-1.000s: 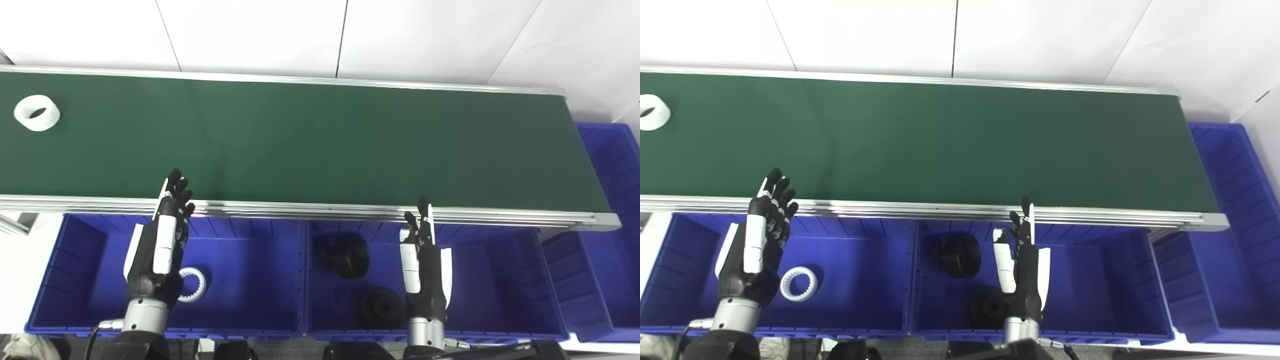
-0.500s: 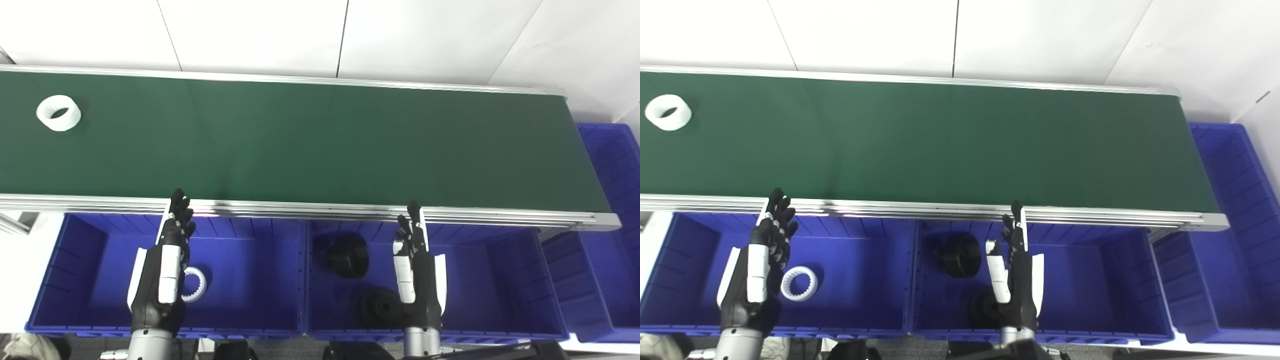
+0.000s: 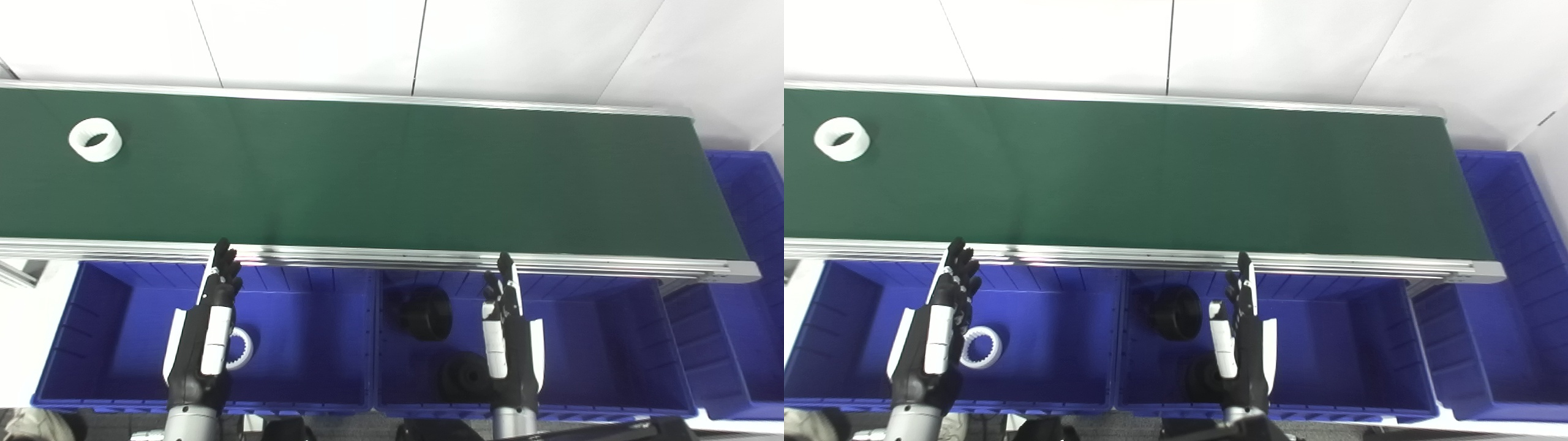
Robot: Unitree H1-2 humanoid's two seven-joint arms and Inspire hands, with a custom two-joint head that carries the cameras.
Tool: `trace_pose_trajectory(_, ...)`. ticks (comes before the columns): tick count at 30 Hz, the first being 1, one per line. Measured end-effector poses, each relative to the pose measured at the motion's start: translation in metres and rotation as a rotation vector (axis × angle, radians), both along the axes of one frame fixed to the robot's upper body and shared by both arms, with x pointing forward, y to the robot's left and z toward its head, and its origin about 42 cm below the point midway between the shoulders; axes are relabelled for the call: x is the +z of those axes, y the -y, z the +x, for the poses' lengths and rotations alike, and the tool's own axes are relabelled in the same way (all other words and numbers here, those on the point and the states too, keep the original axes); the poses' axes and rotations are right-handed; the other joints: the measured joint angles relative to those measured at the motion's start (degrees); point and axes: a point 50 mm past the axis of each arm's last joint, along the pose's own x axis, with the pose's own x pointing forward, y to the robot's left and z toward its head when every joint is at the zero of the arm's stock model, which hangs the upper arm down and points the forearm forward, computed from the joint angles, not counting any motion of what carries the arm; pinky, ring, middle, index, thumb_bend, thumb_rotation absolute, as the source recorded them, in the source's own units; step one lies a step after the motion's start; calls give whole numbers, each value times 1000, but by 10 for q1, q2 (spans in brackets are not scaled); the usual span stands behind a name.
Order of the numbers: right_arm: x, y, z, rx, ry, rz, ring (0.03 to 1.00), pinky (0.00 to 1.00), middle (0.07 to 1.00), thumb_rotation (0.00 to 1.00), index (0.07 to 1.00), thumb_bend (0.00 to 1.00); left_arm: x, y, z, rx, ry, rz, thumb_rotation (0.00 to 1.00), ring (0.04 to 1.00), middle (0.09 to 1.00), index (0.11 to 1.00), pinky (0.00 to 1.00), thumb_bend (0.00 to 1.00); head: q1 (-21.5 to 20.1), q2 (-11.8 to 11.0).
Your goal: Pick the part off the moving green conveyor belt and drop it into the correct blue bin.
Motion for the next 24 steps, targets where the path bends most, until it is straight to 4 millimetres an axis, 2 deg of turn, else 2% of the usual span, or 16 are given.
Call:
trace_pose_trajectory(2, -6, 0, -3, -1, -2, 9, 941, 932, 998, 1000, 999, 785, -8, 1, -1, 1, -20, 0, 968, 993, 1000, 1000, 1000, 578, 31, -52)
trace_pose_trajectory(4, -12, 1, -5, -6, -5, 25, 941, 935, 999, 1000, 1000, 785, -17, 4, -3, 2, -33, -1, 977, 997, 1000, 1000, 1000, 549, 31, -52)
trace_pose_trajectory(5, -15, 1, -5, -8, -12, 29, 943, 939, 1000, 1000, 1000, 784, -19, 5, -3, 1, -42, -4, 978, 999, 1000, 1000, 1000, 532, 51, -80)
trace_pose_trajectory(8, -21, 1, -3, -8, -24, 40, 954, 957, 1000, 1000, 1000, 773, -26, 11, -4, -12, -50, -16, 968, 1000, 1000, 1000, 1000, 492, 62, -92)
trace_pose_trajectory(9, -22, 2, -2, -9, -23, 47, 956, 961, 1000, 1000, 1000, 770, -26, 14, -4, -17, -44, -22, 967, 1000, 1000, 1000, 1000, 475, 75, -105)
trace_pose_trajectory(14, -24, 6, 7, -11, -4, 58, 953, 955, 1000, 1000, 1000, 771, -30, 24, -2, -11, -39, -48, 960, 1000, 1000, 1000, 1000, 423, 90, -114)
trace_pose_trajectory(20, -25, 10, 6, -25, -7, 69, 936, 926, 1000, 1000, 1000, 762, -33, 32, 3, 6, -8, -63, 968, 989, 1000, 1000, 1000, 388, 105, -121)
trace_pose_trajectory(24, -26, 13, 6, -26, -7, 71, 937, 933, 1000, 1000, 1000, 768, -33, 37, 4, 7, 1, -75, 967, 988, 1000, 1000, 1000, 412, 116, -126)
